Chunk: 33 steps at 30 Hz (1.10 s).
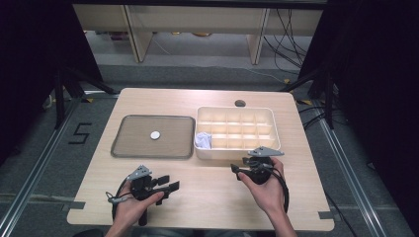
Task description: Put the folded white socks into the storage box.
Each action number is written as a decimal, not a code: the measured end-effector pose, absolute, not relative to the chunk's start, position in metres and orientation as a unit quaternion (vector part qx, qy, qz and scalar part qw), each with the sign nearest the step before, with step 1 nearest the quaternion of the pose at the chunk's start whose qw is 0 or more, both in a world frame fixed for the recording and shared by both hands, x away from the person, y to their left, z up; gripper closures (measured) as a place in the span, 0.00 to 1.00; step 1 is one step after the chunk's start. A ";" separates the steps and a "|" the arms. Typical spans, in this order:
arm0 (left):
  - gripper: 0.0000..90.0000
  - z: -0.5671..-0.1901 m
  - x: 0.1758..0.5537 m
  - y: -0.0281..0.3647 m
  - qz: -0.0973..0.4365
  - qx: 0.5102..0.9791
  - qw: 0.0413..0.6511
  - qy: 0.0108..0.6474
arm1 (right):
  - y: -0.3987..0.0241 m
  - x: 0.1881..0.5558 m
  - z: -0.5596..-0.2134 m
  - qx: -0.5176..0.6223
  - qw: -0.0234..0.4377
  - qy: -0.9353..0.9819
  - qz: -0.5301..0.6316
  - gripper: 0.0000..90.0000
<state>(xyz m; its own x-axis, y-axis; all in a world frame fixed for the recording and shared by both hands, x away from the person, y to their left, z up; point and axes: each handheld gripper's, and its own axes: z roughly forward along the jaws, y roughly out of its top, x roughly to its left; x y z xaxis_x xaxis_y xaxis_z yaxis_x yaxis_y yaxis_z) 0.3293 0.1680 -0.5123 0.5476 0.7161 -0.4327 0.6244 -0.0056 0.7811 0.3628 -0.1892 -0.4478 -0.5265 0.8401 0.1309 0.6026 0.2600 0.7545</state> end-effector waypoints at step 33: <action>0.47 -0.509 0.328 0.171 0.051 0.707 0.526 0.470 | -0.203 0.354 -0.462 0.483 0.137 0.759 0.415 0.50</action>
<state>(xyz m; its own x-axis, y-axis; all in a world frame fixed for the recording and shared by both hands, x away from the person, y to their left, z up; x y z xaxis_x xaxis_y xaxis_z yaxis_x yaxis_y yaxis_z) 0.3279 0.1712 -0.5093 0.5525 0.7179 -0.4236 0.6114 -0.0036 0.7913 0.3537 -0.2029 -0.4618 -0.4965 0.8463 0.1931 0.6198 0.1899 0.7614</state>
